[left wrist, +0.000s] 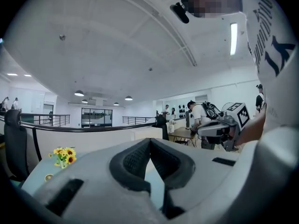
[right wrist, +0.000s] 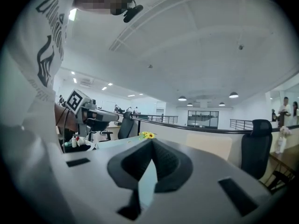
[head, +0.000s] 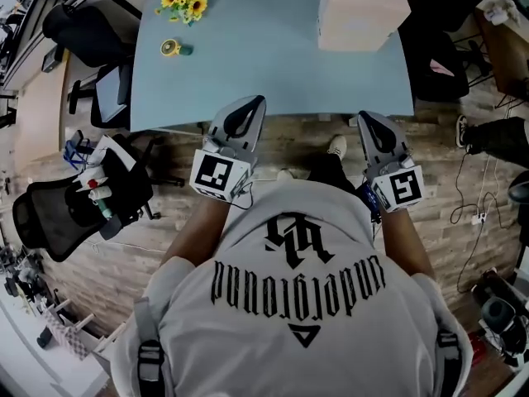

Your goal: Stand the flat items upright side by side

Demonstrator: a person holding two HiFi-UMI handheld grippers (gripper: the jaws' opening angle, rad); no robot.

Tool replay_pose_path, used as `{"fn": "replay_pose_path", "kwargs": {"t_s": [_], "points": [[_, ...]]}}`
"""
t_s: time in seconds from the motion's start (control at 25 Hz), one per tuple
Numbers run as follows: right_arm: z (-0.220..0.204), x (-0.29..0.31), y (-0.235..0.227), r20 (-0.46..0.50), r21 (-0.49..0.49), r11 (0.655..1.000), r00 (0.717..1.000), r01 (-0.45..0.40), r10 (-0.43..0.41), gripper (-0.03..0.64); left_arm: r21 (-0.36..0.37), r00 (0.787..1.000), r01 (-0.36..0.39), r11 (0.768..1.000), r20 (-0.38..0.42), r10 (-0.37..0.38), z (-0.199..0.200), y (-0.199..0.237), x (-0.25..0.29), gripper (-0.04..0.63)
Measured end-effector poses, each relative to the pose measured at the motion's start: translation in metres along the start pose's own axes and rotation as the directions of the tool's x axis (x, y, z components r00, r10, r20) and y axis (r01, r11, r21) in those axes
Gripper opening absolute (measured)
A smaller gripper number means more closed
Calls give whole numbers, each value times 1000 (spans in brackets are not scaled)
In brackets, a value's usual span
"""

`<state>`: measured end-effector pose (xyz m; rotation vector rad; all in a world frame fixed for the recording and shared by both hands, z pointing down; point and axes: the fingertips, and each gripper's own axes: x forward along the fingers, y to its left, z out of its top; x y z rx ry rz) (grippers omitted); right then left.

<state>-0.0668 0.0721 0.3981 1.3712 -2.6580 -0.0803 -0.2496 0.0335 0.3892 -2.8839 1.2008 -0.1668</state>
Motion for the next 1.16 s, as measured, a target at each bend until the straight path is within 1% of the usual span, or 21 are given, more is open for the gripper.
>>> {"fn": "replay_pose_path", "kwargs": {"t_s": [0.12, 0.28, 0.4, 0.56, 0.72, 1.16], "points": [[8, -10, 31, 12, -16, 1000, 1000, 3, -3, 5, -16, 1000, 4, 1000, 2, -4, 7, -4, -26, -1], [19, -19, 55, 27, -31, 999, 1000, 8, -7, 5, 8, 1000, 9, 1000, 26, -9, 7, -3, -52, 0], [23, -25, 66, 30, -28, 1000, 1000, 11, -10, 5, -5, 999, -2, 1000, 38, 2, 7, -1, -66, 0], [25, -25, 79, 30, -34, 999, 1000, -8, 9, 5, -13, 999, -19, 1000, 37, 20, 8, -1, -81, -1], [29, -24, 92, 35, -47, 999, 999, -20, 21, 5, -16, 998, -32, 999, 54, 33, 8, 3, -96, -2], [39, -23, 108, 38, -59, 998, 999, -26, 28, 5, -23, 997, -46, 999, 64, 47, 10, 6, -118, -1]]}}
